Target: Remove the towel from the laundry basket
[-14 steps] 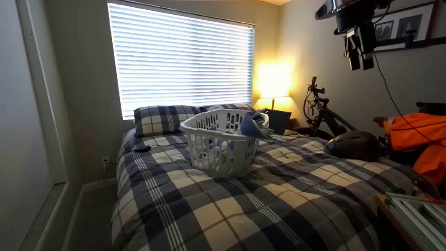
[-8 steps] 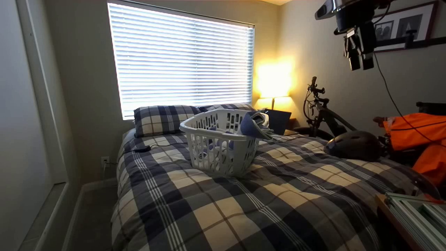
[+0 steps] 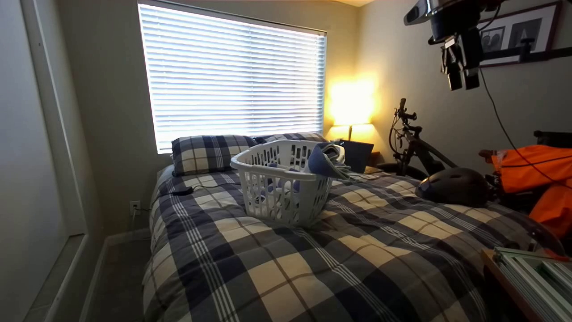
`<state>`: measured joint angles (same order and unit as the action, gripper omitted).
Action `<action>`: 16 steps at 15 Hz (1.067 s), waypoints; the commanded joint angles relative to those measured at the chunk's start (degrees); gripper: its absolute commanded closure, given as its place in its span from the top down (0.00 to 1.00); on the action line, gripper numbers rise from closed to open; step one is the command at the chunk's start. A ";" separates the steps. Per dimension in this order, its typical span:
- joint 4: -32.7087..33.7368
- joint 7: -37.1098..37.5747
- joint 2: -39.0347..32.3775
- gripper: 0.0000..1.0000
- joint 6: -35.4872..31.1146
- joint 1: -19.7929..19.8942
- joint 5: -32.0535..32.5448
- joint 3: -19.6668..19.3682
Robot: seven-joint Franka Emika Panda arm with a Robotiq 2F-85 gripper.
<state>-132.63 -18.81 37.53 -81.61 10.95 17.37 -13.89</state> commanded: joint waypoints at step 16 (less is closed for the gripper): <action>22.40 2.07 -37.87 1.00 -38.16 0.93 -26.74 -5.85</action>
<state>-115.67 -17.34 5.61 -116.04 8.97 -3.81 -18.84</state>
